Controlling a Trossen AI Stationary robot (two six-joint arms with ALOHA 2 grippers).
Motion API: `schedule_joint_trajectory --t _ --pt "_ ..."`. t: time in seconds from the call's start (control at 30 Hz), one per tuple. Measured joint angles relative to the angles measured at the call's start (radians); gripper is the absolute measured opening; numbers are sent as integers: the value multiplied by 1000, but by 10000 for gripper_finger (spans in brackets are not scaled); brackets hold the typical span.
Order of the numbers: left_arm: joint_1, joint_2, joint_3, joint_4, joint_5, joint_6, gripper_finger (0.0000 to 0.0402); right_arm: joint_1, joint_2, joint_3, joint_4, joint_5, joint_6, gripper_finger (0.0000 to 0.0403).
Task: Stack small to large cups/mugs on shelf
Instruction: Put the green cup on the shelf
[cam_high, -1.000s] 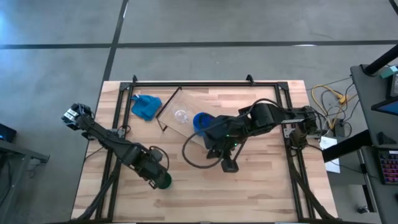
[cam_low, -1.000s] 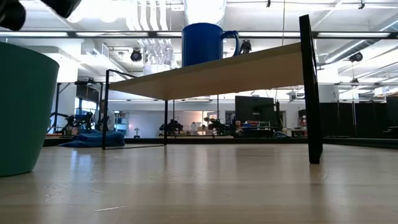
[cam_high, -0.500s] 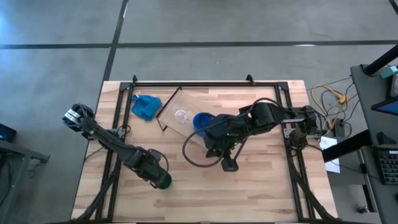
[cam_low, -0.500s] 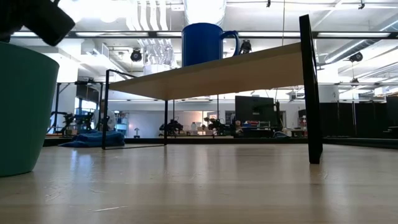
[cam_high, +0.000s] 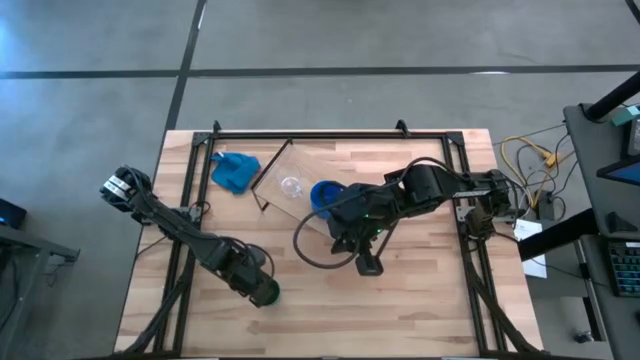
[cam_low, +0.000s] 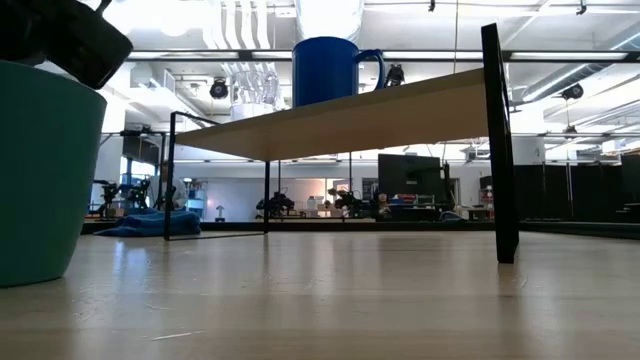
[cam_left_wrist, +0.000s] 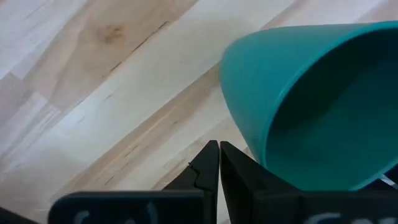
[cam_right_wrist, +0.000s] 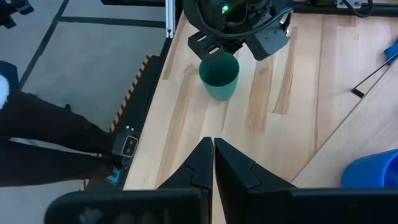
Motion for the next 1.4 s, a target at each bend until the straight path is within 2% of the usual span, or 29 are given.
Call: schedule_joint_trajectory --t 0.33,0.57,0.8,1.07,1.4 --pt "31 0 1 115 -70 12 0 0 0 0 0 0 0 9" --pt "83 16 0 153 -92 91 0 0 -2 -14 1 0 -9 9" --pt "138 22 16 154 -120 212 0 2 3 -110 29 0 -54 9" --pt "165 -49 49 152 -201 293 0 -9 5 -180 272 0 -56 9" --pt "169 -145 48 52 -221 295 0 -28 3 -187 259 0 2 9"
